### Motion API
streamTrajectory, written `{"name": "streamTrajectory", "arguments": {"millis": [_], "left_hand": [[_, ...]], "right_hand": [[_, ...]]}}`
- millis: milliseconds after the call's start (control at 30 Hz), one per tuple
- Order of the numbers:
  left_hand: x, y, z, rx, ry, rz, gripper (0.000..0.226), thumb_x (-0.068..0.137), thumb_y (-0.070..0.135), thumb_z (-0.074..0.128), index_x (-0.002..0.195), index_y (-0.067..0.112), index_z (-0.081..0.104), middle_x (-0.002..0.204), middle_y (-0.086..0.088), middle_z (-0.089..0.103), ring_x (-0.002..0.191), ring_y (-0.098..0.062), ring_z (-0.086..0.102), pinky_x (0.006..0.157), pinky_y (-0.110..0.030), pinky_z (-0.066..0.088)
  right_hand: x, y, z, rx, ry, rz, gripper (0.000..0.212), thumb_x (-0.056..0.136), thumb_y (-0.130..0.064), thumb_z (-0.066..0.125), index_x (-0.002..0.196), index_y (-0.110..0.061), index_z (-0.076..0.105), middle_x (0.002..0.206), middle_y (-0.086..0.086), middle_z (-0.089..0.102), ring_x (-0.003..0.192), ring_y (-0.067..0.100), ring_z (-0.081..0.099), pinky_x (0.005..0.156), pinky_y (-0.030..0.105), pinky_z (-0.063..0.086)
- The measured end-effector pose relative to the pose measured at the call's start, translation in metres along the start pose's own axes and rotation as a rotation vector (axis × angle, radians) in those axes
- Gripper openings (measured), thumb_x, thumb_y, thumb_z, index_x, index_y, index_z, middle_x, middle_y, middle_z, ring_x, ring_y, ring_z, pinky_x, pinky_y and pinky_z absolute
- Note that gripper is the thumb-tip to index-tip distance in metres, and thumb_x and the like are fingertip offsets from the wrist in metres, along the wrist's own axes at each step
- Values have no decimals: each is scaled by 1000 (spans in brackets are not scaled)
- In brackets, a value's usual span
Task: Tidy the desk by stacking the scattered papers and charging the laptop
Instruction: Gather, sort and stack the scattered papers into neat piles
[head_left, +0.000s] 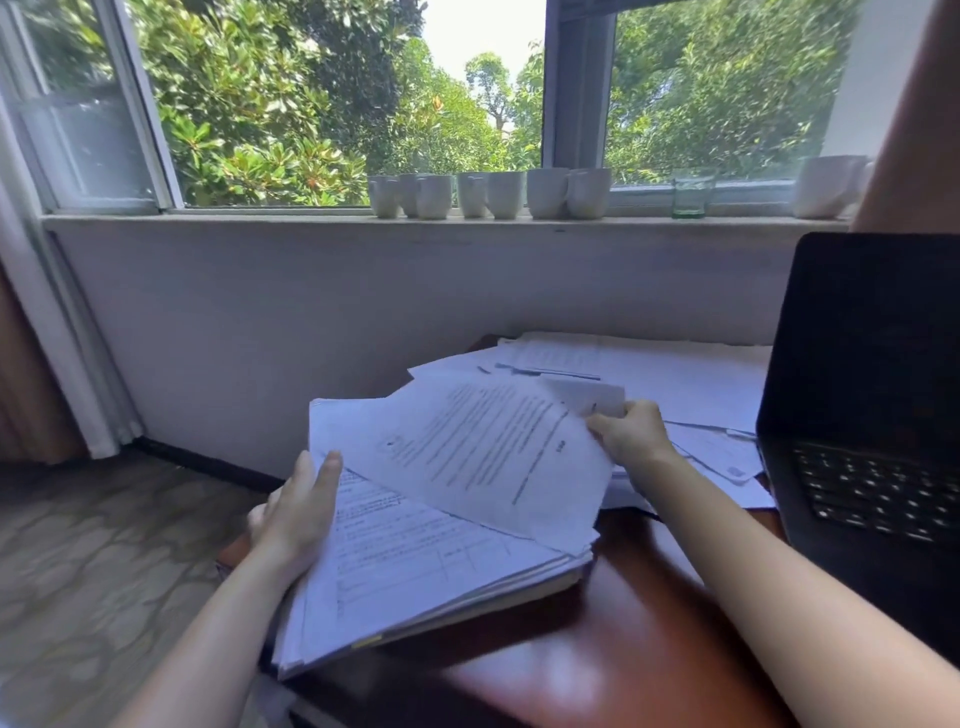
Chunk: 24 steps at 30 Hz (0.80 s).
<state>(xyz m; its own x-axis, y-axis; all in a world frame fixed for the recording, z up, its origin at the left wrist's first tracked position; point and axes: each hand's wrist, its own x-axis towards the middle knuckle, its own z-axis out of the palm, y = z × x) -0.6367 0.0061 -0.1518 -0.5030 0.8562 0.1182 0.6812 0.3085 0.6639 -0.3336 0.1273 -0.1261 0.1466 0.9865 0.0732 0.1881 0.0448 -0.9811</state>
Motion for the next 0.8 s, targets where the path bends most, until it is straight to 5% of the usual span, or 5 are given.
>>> {"name": "streamTrajectory", "arguments": {"millis": [133, 333, 433, 667, 800], "left_hand": [[2, 0, -1, -28, -5, -29, 112, 52, 77, 1, 142, 23, 38, 136, -5, 55, 130, -28, 42, 106, -40, 23], [-6, 5, -5, -193, 33, -21, 109, 45, 79, 1, 129, 28, 49, 135, -4, 54, 132, -28, 38, 106, -38, 16], [-5, 3, -4, -201, 29, 7, 100, 49, 80, 5, 116, 24, 53, 118, 1, 61, 125, -27, 45, 101, -38, 20], [-3, 0, -3, -59, 35, 74, 92, 46, 79, 21, 116, 29, 51, 114, 8, 64, 115, -23, 54, 92, -38, 27], [-4, 1, -4, -41, 34, 72, 97, 44, 80, 20, 121, 29, 48, 116, 7, 63, 117, -24, 53, 95, -38, 27]], "right_hand": [[0, -5, -18, -242, -245, 54, 12, 81, -1, 63, 70, -6, 63, 61, 5, 63, 54, 18, 61, 51, 20, 49], [39, -38, -22, -483, -125, -83, 8, 62, -13, 62, 65, -6, 65, 67, 7, 56, 69, 21, 56, 62, 32, 44], [42, -59, -17, -654, -126, -120, 32, 79, -3, 55, 48, -10, 48, 58, 5, 45, 68, 19, 45, 54, 24, 32], [40, -76, 30, -974, -201, -420, 33, 88, -7, 44, 58, -13, 33, 72, 6, 45, 78, 26, 42, 60, 25, 26], [31, -82, 68, -974, -255, -662, 21, 90, -7, 43, 81, -15, 60, 95, 4, 62, 97, 28, 49, 71, 28, 32]]}}
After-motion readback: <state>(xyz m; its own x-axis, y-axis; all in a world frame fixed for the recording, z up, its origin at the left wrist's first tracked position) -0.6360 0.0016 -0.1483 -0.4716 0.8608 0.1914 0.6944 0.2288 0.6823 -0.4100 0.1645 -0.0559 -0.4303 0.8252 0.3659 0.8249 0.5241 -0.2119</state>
